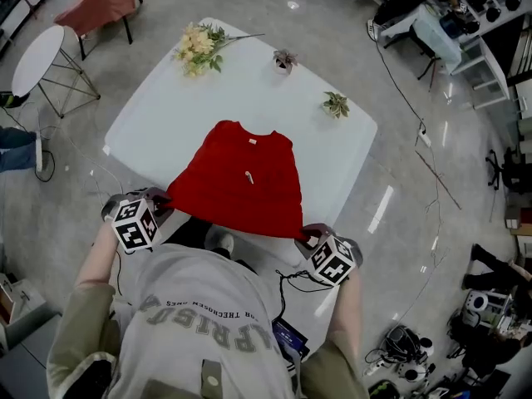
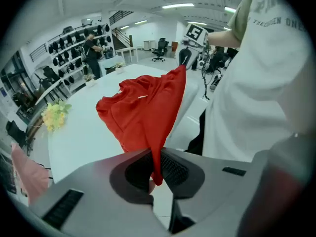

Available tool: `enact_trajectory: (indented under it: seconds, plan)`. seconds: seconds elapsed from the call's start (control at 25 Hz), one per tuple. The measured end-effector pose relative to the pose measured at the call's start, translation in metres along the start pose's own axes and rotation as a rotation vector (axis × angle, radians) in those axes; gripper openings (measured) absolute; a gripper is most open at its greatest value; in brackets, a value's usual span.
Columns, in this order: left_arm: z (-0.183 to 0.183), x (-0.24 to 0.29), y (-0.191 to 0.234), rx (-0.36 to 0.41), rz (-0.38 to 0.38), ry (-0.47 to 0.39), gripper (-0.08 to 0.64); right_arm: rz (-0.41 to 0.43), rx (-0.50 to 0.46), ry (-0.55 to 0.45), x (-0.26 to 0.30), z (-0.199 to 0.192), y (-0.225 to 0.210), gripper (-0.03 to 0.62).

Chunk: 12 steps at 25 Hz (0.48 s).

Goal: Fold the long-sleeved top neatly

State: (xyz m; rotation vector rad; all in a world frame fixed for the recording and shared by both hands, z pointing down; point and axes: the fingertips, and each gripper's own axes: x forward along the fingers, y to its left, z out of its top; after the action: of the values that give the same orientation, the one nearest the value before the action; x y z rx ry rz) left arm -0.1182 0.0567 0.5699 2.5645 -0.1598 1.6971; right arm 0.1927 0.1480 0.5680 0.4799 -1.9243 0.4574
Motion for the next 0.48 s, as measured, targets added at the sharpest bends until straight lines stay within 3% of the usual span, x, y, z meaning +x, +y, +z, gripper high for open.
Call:
enact_trajectory:
  seconds: [0.12,0.28,0.48]
  plan:
    - [0.005,-0.016,-0.005,-0.025,-0.051,-0.017,0.037,0.05,0.018,-0.02,-0.022,0.009,-0.001,0.087]
    - [0.022,-0.021,0.036,-0.053,-0.006,-0.069,0.037,0.019,0.051,-0.067,-0.037,0.025,-0.043,0.087]
    - [0.039,-0.011,0.092,-0.066,0.044,-0.073,0.037,-0.004,0.094,-0.055,-0.035,0.044,-0.097,0.089]
